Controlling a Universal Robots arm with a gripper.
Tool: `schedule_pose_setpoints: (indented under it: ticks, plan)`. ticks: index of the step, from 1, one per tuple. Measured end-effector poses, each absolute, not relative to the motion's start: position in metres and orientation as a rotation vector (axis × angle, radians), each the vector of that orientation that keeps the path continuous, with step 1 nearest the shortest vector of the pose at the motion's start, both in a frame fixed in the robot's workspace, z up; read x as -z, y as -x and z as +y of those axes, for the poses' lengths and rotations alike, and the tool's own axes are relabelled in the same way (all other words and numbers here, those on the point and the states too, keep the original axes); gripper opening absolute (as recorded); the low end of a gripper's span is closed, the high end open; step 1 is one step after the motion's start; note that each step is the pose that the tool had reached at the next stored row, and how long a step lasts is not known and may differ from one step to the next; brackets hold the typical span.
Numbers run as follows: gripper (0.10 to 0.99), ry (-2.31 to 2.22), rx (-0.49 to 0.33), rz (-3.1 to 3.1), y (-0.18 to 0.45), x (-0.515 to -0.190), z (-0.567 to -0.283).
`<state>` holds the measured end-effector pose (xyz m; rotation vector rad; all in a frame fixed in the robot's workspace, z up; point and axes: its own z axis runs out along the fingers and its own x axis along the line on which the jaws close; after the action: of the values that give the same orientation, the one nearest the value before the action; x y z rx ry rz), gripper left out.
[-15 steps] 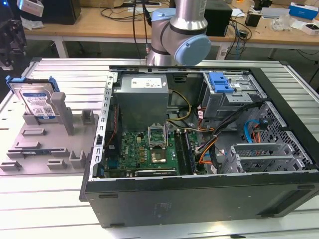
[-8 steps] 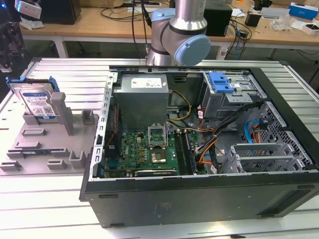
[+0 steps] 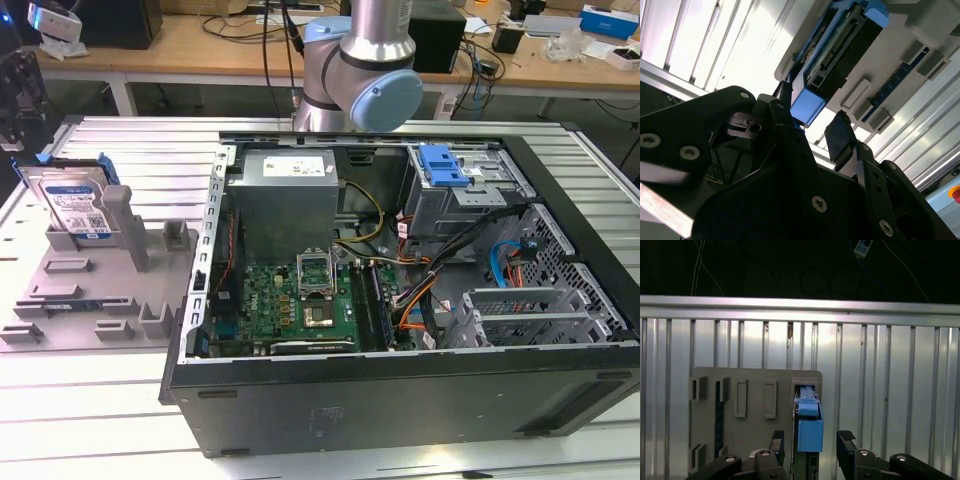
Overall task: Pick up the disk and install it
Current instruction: 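Pick up the disk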
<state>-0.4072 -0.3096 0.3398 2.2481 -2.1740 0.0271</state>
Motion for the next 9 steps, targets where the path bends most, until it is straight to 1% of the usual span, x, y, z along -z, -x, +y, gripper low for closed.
schedule_pose_setpoints:
  ticks: [9]
  plan:
    - [0.541,-2.248,-0.028,-2.174,0.4071,-0.3394,-0.3096]
